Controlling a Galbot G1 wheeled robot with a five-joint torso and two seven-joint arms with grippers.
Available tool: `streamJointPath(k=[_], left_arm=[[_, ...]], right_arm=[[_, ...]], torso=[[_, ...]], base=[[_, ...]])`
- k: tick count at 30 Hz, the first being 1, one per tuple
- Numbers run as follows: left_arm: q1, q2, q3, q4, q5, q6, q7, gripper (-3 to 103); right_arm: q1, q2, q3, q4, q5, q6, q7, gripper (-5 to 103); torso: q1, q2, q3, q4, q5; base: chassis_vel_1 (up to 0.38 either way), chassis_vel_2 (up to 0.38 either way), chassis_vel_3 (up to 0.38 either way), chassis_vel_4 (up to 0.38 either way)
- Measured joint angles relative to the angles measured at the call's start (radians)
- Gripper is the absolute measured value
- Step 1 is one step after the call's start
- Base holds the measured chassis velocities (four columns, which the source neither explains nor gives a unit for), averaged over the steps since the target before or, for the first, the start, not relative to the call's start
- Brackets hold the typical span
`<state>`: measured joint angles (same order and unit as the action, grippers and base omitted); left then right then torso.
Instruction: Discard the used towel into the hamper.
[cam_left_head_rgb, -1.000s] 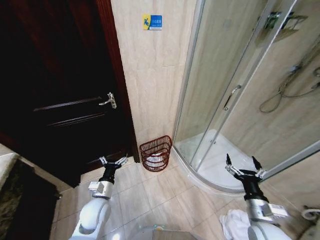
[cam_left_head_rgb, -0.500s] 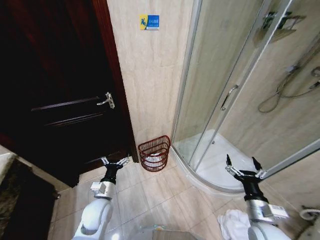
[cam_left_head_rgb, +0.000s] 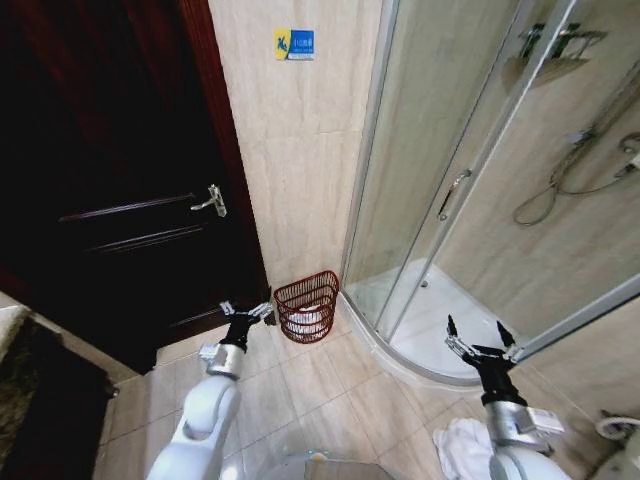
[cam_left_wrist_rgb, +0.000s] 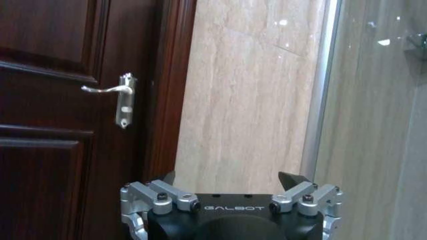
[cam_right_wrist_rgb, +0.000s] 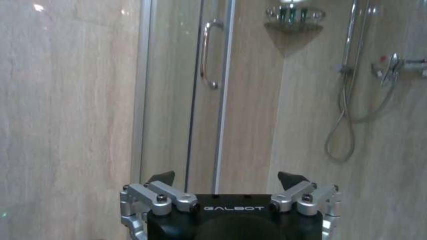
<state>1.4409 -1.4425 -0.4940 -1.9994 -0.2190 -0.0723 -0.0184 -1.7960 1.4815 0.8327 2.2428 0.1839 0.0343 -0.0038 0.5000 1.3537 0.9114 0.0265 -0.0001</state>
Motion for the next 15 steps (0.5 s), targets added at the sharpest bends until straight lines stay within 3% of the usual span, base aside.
streamJointPath(k=[7,15], left_arm=[[0.019,0.004,-0.001,0.012,0.008,-0.027,0.002,100],[0.063,-0.007,0.000,-0.067,0.018,0.026,0.001,100]], right_arm=[[-0.019,0.012,0.016,-0.003,-0.024,-0.004,-0.011,100],[-0.026,0.033,0.024,0.010,-0.048,-0.001,-0.012,100]], torso=[[0.000,0.000,0.000,0.0001,0.0000],[0.000,0.000,0.000,0.0000,0.0001]], base=[[0.000,0.000,0.000,0.000],[0.000,0.000,0.000,0.000]])
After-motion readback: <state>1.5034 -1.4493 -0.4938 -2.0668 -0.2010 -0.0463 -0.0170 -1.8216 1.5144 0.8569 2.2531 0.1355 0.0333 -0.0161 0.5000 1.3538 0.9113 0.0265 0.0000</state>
